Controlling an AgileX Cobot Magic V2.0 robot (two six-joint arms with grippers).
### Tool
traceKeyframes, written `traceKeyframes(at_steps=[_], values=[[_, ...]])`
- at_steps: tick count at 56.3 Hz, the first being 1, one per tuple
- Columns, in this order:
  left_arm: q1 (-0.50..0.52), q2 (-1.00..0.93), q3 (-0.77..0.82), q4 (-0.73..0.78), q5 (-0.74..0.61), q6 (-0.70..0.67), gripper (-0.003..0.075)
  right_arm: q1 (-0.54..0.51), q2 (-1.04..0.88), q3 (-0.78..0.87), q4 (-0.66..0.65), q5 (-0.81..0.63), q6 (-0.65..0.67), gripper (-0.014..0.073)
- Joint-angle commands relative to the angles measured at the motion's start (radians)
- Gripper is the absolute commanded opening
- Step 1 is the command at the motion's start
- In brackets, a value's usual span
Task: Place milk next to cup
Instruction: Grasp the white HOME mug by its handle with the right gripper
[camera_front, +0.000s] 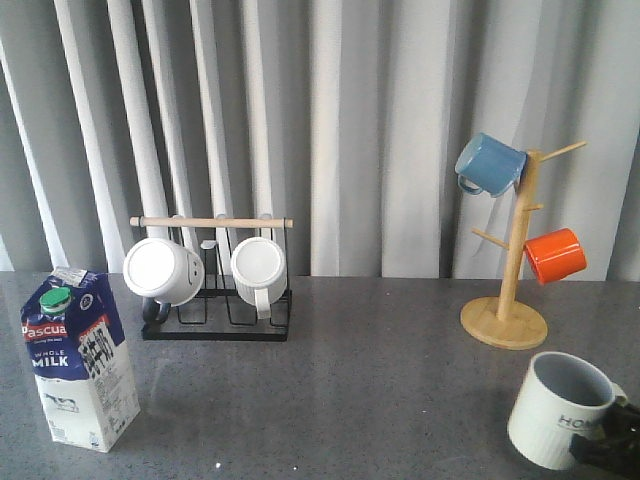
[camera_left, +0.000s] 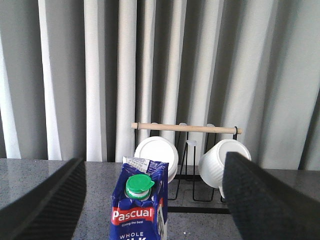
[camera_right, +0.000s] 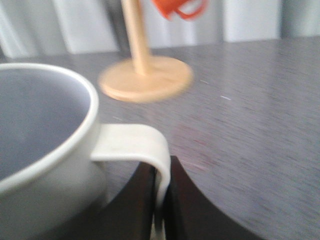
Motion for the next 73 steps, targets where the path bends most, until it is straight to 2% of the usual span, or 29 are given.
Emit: traceKeyframes(at_steps=[1, 9, 17, 22, 27, 38, 57, 66, 73], values=[[-0.002, -0.002, -0.035, -0.008, -0.067, -0.001, 0.0533, 0.103, -0.072, -0.024, 0.089, -0.109, 0.017, -0.0004], [-0.002, -0.002, -0.035, -0.008, -0.067, -0.001, 0.0533, 0.311, -0.091, -0.048, 0.282, -0.072, -0.100, -0.0004], [-0.002, -0.002, -0.035, -0.008, -0.067, -0.001, 0.0533, 0.508, -0.078, -0.135, 0.506, 0.076, -0.264, -0.0004], [-0.002, -0.002, -0.035, -0.008, -0.067, -0.001, 0.0533, 0.602, -0.051, -0.200, 0.658, 0.100, -0.329, -0.0004], [-0.002, -0.002, -0.035, -0.008, -0.067, -0.001, 0.0533, 0.666, -0.017, -0.239, 0.753, 0.099, -0.370, -0.0004], [-0.002, -0.002, -0.035, -0.008, -0.067, -0.001, 0.0533, 0.719, 0.059, -0.277, 0.789, 0.095, -0.441, -0.0004], [-0.002, -0.002, -0.035, -0.008, -0.067, -0.001, 0.0533, 0.728, 0.113, -0.281, 0.861, 0.092, -0.558, 0.0008], [-0.002, -0.002, -0.035, -0.008, -0.067, -0.001, 0.0533, 0.728, 0.111, -0.280, 0.861, 0.087, -0.567, 0.0057], [-0.002, -0.002, -0.035, -0.008, -0.067, -0.001, 0.0533, 0.728, 0.107, -0.279, 0.857, 0.094, -0.567, 0.0129]])
